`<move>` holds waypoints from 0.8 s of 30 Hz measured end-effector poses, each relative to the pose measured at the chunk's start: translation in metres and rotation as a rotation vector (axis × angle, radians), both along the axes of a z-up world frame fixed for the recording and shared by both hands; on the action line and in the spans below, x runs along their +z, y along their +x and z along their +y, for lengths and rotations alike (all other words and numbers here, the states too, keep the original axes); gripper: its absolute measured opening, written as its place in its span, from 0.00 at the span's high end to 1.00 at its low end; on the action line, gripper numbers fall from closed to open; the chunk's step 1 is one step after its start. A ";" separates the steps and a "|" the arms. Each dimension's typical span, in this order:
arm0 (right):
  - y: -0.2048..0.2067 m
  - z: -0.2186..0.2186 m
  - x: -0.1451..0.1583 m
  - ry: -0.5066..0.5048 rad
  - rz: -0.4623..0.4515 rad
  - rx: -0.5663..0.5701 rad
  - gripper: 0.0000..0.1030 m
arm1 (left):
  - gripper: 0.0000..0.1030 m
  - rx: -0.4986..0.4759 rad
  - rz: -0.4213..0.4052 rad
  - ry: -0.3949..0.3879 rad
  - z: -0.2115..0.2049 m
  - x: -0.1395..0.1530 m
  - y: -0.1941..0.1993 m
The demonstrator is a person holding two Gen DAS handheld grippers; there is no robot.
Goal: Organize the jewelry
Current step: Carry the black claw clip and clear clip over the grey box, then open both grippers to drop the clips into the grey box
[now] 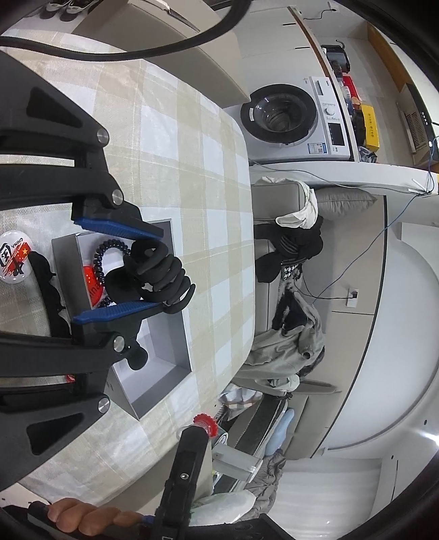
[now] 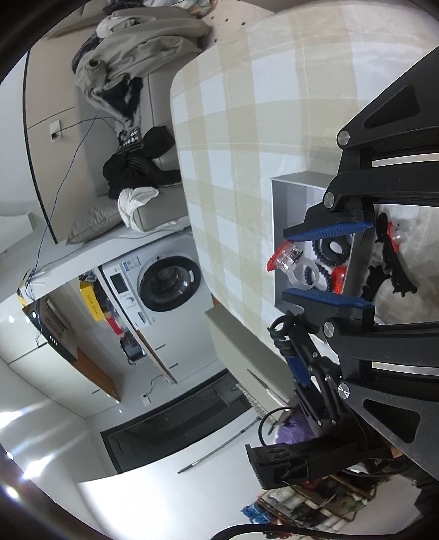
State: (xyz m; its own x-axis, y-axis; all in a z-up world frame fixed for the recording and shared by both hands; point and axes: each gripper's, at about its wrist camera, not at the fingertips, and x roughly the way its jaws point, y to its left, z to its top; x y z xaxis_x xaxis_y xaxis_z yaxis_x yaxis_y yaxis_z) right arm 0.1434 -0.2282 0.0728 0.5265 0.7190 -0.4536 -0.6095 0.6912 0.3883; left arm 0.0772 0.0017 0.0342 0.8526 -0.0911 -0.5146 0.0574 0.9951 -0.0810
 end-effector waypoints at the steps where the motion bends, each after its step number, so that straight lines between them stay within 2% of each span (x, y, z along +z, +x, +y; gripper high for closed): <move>1: 0.001 0.000 -0.001 -0.001 0.003 -0.001 0.74 | 0.71 0.000 0.003 -0.001 0.000 0.000 0.000; 15: 0.015 0.003 -0.022 -0.008 0.082 -0.009 0.73 | 0.71 0.007 0.041 -0.011 0.001 -0.007 0.007; 24: 0.015 0.005 -0.026 -0.023 0.076 -0.016 0.73 | 0.71 0.000 0.052 -0.018 0.001 -0.010 0.010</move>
